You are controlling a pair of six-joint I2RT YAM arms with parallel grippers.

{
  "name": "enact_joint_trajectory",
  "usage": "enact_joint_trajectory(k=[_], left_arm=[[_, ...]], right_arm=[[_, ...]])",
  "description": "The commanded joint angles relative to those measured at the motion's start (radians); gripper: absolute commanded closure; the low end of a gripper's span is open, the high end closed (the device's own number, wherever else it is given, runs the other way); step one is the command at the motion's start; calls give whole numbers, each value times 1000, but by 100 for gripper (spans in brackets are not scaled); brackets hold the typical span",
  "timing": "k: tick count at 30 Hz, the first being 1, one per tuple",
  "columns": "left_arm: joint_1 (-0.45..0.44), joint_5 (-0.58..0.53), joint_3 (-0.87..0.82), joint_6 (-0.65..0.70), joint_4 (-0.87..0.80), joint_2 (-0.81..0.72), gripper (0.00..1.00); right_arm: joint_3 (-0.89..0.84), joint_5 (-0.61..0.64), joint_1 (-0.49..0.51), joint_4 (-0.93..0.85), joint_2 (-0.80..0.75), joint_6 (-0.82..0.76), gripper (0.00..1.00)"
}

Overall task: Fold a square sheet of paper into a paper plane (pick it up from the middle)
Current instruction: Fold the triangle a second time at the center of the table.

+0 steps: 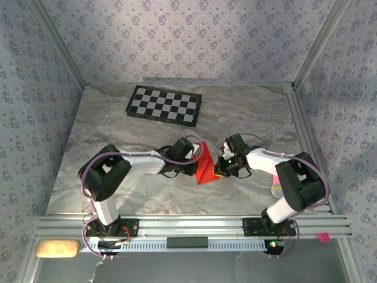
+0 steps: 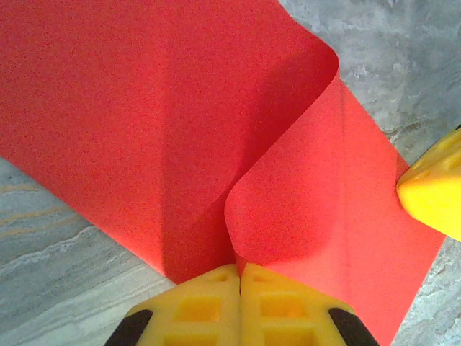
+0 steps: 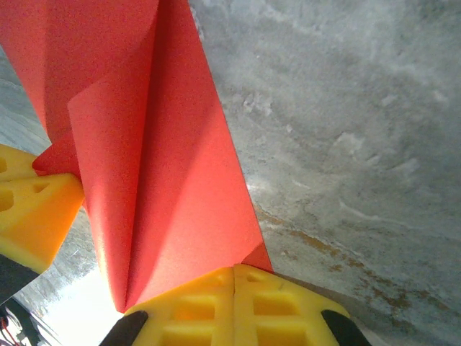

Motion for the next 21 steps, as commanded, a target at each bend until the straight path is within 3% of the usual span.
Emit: enact_joint_trajectory(k=[1,21], left_arm=[[5,-15,12,9,-9,-2,98],[3,-6,-26,-6,20,25,98]], right_arm=[[-12,63,11,-61,41,-8,98],[-3,58,13,-61,30,-13,96]])
